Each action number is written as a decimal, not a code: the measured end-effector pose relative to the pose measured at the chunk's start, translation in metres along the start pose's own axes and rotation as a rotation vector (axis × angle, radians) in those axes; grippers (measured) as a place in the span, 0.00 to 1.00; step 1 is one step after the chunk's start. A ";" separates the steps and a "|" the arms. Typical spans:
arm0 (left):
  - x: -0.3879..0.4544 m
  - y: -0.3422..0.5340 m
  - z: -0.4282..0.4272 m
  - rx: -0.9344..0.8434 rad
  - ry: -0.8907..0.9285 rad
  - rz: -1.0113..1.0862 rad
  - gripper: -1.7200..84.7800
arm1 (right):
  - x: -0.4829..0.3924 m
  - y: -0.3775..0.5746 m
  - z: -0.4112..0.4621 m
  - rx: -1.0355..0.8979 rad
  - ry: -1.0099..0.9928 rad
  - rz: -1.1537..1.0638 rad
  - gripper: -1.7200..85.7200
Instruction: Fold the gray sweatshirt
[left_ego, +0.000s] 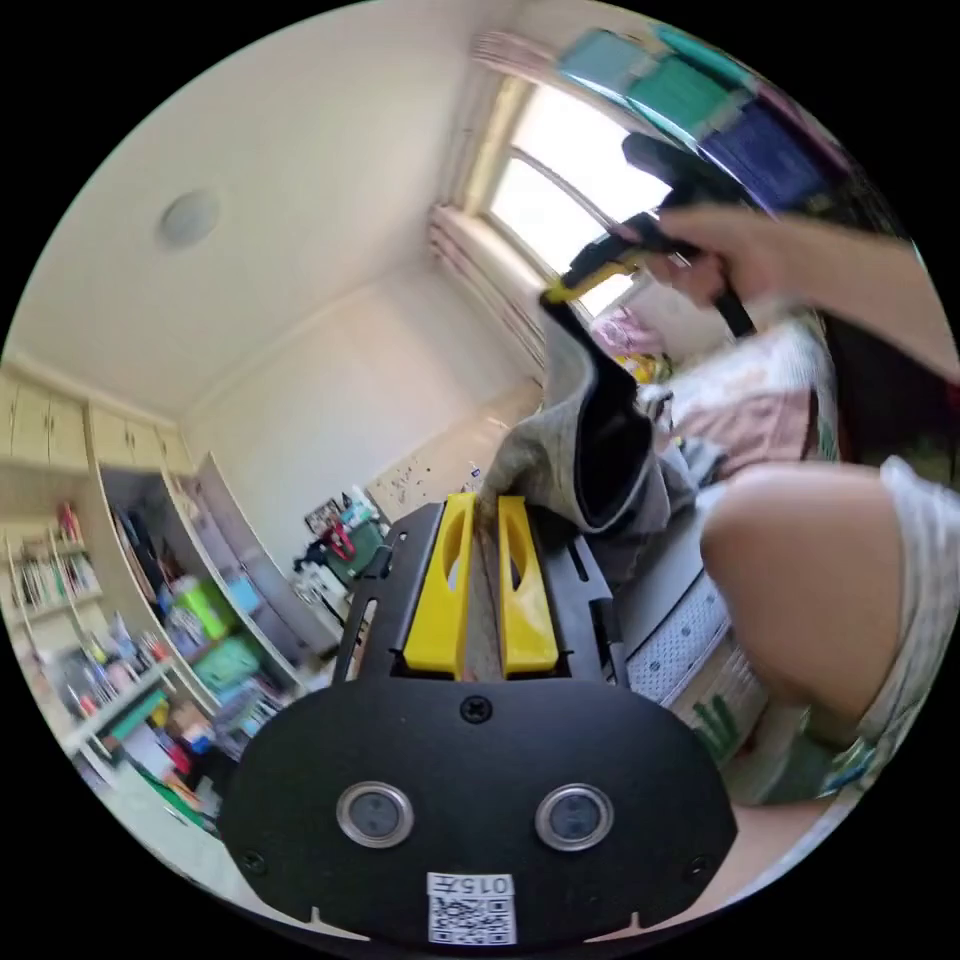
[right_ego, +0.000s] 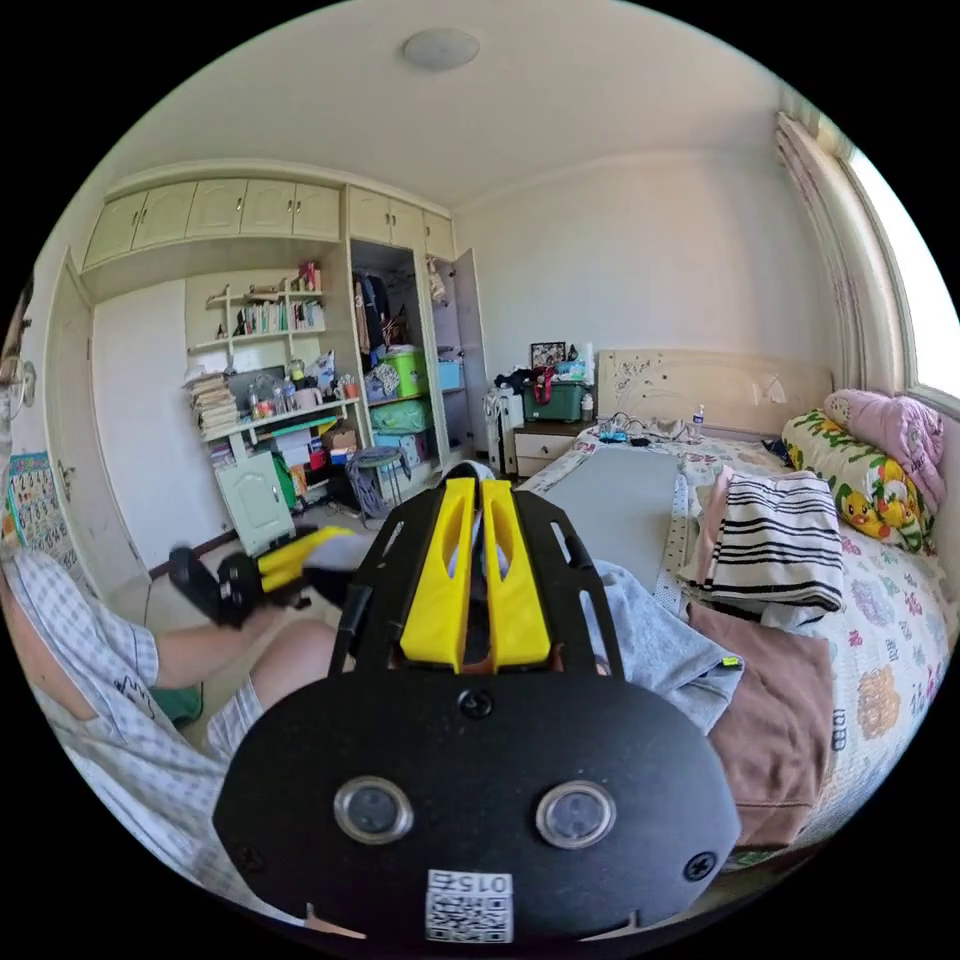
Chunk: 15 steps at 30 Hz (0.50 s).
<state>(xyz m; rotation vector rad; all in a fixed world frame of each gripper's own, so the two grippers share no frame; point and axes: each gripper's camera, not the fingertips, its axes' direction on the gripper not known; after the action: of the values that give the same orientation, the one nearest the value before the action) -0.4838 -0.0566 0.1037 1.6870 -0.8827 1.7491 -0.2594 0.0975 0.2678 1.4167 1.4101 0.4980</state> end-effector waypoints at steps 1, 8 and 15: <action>-0.029 -0.004 -0.001 -0.019 0.078 -0.096 0.04 | -0.009 0.002 0.006 -0.030 -0.025 -0.050 0.02; -0.099 0.015 0.014 -0.090 0.217 -0.345 0.03 | -0.070 0.054 0.050 -0.030 -0.116 -0.258 0.10; -0.121 0.040 0.025 -0.148 0.262 -0.442 0.04 | -0.141 0.087 0.136 -0.224 -0.133 -0.371 0.15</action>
<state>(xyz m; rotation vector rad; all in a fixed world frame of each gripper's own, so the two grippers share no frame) -0.4908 -0.0946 -0.0202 1.3874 -0.4648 1.5137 -0.1339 -0.0606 0.3403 0.9633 1.4198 0.3040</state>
